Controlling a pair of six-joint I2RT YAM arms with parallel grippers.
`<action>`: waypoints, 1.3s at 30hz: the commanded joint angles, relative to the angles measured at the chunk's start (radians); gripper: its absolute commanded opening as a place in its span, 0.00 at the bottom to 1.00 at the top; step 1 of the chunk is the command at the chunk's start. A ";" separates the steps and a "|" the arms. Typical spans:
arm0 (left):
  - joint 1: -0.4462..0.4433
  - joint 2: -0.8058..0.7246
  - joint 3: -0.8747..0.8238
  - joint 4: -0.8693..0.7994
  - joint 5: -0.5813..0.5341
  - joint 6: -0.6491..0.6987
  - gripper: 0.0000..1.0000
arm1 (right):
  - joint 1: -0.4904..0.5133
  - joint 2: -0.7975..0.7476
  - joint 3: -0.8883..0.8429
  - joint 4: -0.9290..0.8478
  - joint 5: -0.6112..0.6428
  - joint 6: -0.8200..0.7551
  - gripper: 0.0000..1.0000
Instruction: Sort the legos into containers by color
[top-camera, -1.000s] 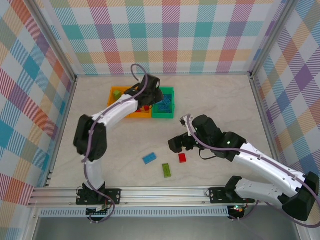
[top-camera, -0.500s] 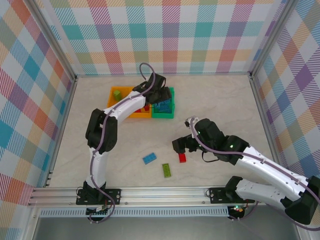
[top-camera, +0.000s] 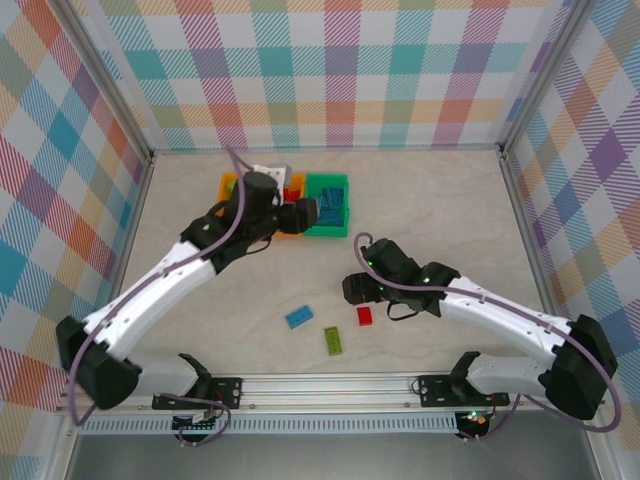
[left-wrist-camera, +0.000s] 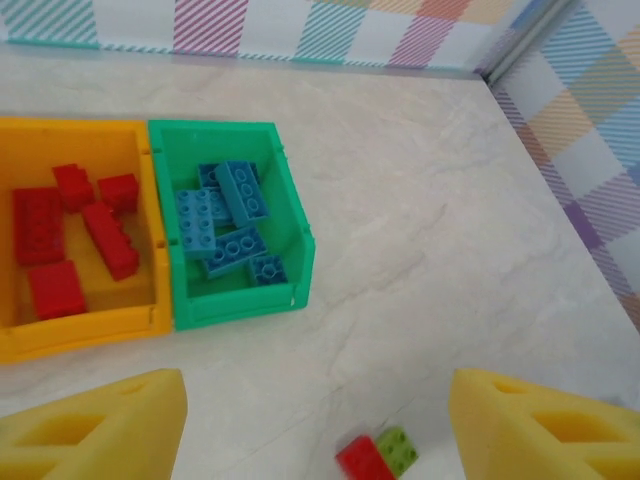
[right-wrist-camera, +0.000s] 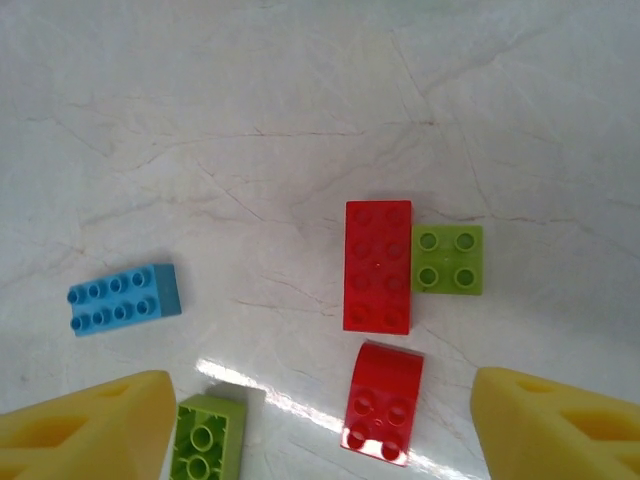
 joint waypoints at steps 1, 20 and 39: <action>-0.012 -0.129 -0.084 -0.071 -0.010 0.213 0.75 | 0.004 0.083 0.001 0.041 -0.010 0.102 0.74; -0.012 -0.488 -0.462 -0.178 0.401 0.864 1.00 | 0.004 0.447 0.089 0.066 0.025 0.136 0.53; -0.011 -0.629 -0.522 -0.013 0.075 0.673 1.00 | 0.012 0.389 0.370 0.213 0.008 -0.113 0.28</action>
